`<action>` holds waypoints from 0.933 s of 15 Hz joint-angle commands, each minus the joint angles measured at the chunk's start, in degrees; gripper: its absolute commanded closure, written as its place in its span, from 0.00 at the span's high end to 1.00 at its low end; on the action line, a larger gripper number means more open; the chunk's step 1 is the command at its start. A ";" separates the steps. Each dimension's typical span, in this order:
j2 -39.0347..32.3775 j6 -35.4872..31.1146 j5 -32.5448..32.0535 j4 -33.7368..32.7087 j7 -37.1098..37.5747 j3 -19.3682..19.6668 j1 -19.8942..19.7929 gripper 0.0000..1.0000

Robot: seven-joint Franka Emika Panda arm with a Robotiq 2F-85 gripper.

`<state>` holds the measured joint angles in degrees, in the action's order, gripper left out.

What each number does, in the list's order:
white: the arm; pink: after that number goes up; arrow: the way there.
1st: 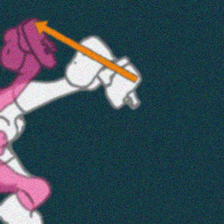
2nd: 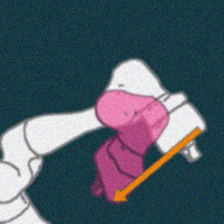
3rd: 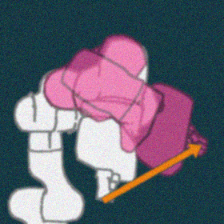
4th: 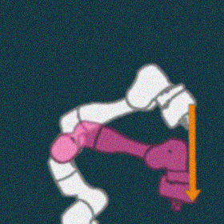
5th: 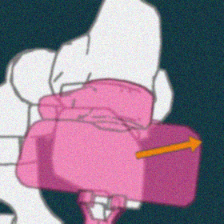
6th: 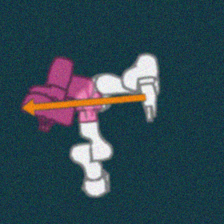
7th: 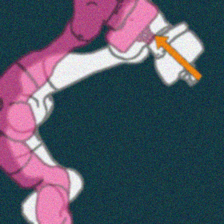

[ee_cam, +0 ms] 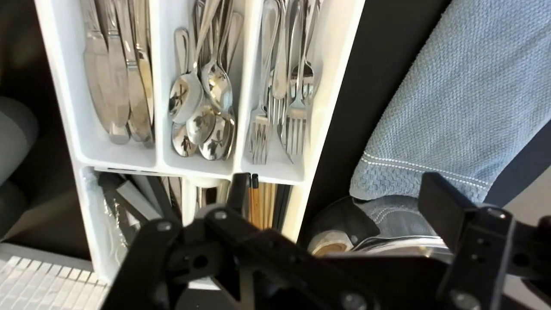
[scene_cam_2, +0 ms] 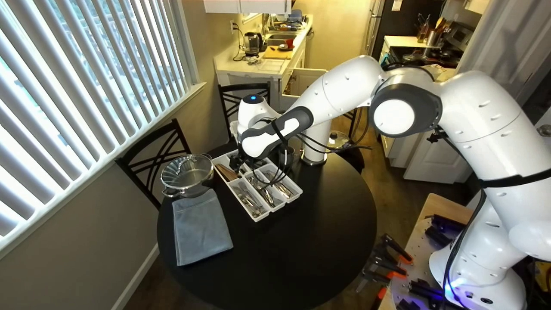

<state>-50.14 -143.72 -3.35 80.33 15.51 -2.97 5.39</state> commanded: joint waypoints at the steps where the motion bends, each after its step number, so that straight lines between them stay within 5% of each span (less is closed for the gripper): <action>1: -7.78 5.28 4.78 -10.05 -5.87 -2.27 -1.35 1.00; 14: -27.72 22.45 5.72 -35.27 -8.02 -2.03 0.09 1.00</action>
<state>-72.46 -124.57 0.80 52.94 10.22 -4.75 5.54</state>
